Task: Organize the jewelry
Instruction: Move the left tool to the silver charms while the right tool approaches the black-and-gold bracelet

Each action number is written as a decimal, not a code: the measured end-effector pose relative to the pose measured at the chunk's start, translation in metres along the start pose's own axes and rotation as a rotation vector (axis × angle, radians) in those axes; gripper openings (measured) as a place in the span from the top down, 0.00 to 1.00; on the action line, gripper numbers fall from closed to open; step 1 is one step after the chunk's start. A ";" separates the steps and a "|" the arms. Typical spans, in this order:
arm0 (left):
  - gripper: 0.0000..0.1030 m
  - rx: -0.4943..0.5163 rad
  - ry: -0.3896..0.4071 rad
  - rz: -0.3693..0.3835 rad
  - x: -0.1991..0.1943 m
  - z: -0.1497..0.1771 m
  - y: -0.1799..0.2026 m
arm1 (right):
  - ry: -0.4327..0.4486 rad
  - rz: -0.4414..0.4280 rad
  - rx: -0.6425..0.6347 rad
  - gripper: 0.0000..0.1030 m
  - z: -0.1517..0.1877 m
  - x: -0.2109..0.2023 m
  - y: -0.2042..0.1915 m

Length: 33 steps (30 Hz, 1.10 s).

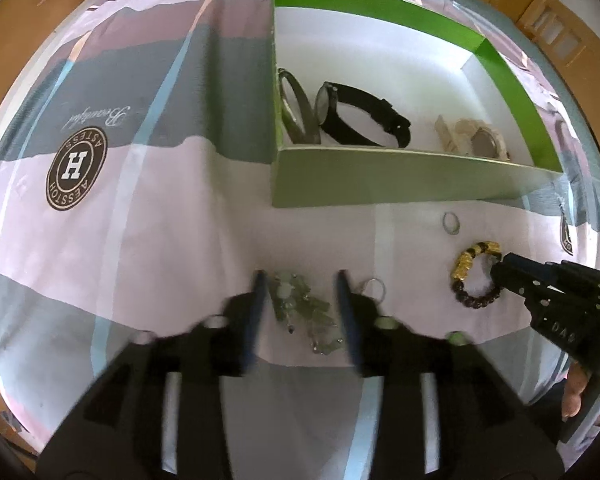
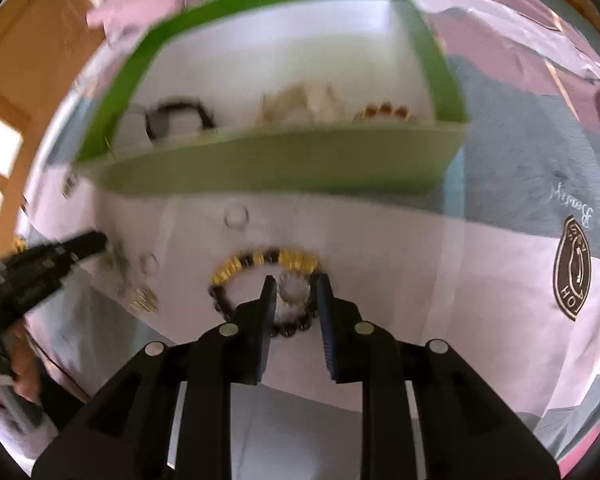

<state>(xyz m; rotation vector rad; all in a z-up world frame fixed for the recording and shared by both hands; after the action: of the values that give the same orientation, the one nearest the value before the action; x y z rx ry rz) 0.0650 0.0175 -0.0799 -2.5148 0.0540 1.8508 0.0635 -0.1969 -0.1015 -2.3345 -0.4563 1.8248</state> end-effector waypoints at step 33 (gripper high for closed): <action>0.78 -0.020 -0.031 -0.071 0.021 -0.005 -0.004 | 0.064 0.062 -0.197 0.87 -0.011 0.057 -0.094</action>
<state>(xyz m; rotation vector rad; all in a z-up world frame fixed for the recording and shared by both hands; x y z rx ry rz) 0.0762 0.0207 -0.0987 -2.4660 -0.0536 1.8722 0.0723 -0.0885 -0.1238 -2.5545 -0.5867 1.7998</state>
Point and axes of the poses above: each gripper's, at about its wrist camera, not at the fingertips, and x roughly the way its jaws point, y to its right, z to its underside, the point moved 2 cm from there along x, roughly the way its jaws point, and after that the axes turned 7 degrees about -z, right-handed, at the moved point
